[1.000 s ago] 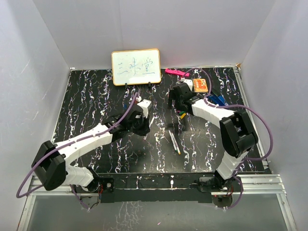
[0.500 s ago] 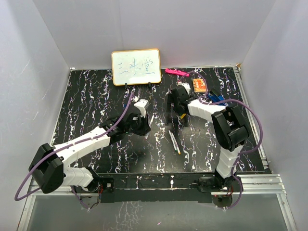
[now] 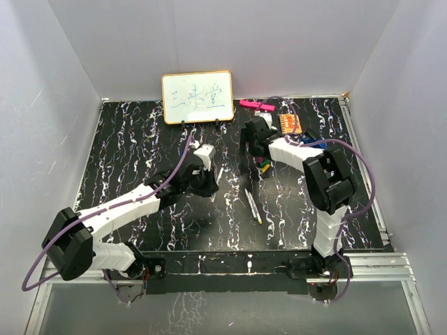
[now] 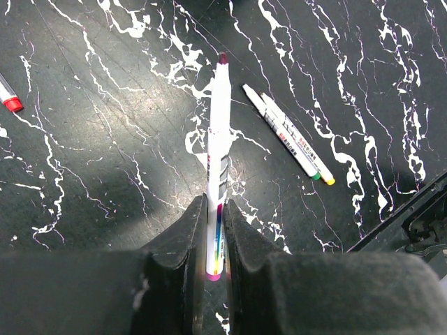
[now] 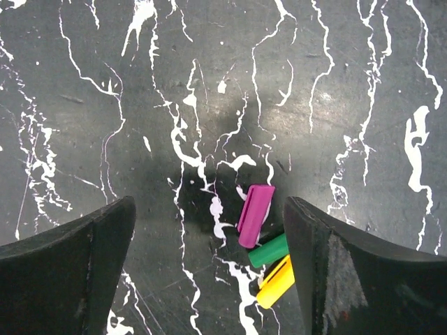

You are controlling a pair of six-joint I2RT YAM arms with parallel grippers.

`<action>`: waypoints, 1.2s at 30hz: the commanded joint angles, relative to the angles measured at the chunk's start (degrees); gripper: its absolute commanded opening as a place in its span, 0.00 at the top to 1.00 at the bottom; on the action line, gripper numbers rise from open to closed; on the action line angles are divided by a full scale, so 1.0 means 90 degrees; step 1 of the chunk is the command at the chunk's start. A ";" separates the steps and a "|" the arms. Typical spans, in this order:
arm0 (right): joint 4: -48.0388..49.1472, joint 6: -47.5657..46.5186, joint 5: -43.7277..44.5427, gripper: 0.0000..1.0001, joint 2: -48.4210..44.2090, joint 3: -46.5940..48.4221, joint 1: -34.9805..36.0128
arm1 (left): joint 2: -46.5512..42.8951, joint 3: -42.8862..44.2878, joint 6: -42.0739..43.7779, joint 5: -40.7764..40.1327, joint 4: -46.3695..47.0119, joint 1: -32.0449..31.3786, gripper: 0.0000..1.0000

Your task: Insert the pens into the pen caps

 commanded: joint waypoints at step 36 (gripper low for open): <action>-0.0714 0.0985 0.0229 0.54 0.0559 0.0200 -0.0061 | -0.0157 -0.0234 -0.0163 -0.0059 0.0106 0.0145 1.00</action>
